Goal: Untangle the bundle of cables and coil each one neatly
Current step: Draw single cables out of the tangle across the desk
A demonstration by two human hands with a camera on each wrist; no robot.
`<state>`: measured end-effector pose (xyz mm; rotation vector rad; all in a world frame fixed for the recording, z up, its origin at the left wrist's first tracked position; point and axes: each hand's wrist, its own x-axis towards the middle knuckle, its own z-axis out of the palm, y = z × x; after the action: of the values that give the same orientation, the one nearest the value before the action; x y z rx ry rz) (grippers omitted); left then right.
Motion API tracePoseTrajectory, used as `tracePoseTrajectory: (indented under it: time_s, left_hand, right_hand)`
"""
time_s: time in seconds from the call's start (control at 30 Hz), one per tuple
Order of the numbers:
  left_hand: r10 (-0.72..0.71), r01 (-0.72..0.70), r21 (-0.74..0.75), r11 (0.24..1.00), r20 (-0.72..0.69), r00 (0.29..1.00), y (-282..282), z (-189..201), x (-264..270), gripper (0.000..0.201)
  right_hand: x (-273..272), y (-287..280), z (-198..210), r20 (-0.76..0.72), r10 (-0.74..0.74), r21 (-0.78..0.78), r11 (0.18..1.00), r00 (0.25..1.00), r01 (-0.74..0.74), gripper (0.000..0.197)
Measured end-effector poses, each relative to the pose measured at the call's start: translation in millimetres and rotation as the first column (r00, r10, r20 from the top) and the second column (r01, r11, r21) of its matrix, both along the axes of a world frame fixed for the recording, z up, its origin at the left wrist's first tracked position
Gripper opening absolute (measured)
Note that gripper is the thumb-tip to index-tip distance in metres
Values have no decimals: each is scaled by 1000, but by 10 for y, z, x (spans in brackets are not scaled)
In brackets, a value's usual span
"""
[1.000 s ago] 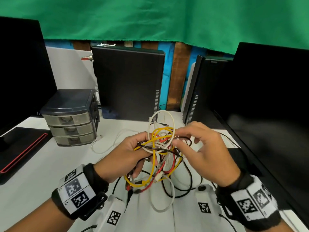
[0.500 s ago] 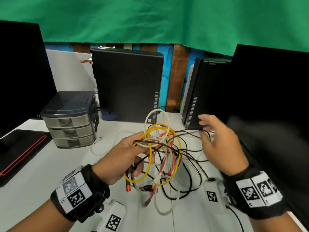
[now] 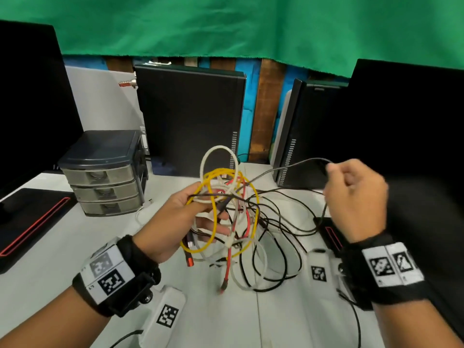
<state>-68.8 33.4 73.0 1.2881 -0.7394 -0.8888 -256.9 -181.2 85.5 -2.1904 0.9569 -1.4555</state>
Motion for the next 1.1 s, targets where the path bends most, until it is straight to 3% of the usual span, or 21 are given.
tracePoseTrajectory:
  time_s: [0.1, 0.27, 0.3, 0.4, 0.53, 0.67, 0.83, 0.97, 1.1]
  left_hand:
    - [32, -32, -3, 999, 29, 999, -4, 21, 38, 27]
    - [6, -7, 25, 1000, 35, 999, 1, -8, 47, 26]
    - [0, -1, 27, 1000, 36, 999, 10, -12, 56, 25]
    - [-34, 34, 28, 999, 21, 999, 17, -9, 58, 29]
    - [-81, 82, 31, 996, -15, 997, 46, 10, 27, 36]
    - [-87, 88, 44, 995, -27, 996, 69, -3, 41, 34]
    - [-103, 106, 61, 992, -55, 993, 58, -20, 27, 35]
    - [-73, 77, 41, 996, -89, 993, 60, 5, 54, 41]
    - [-1, 0, -10, 1000, -139, 990, 61, 36, 117, 35]
  right_hand:
    - [-55, -195, -70, -17, -66, 198, 978, 998, 68, 28]
    - [-10, -137, -91, -190, -72, 138, 985, 979, 99, 12]
    - [-11, -123, -93, -261, -49, 125, 989, 964, 84, 20]
    - [33, 40, -135, -438, 171, 106, 985, 882, -139, 59]
    - [212, 302, -254, -463, 441, 12, 871, 769, -492, 40]
    - [313, 413, -331, -427, 508, -7, 825, 748, -565, 35]
    - [297, 336, -365, -429, 394, -88, 877, 813, -472, 19]
    - [263, 142, -373, -298, 116, -6, 992, 947, -123, 18]
    - [123, -96, -328, -301, -36, 150, 985, 953, 85, 19]
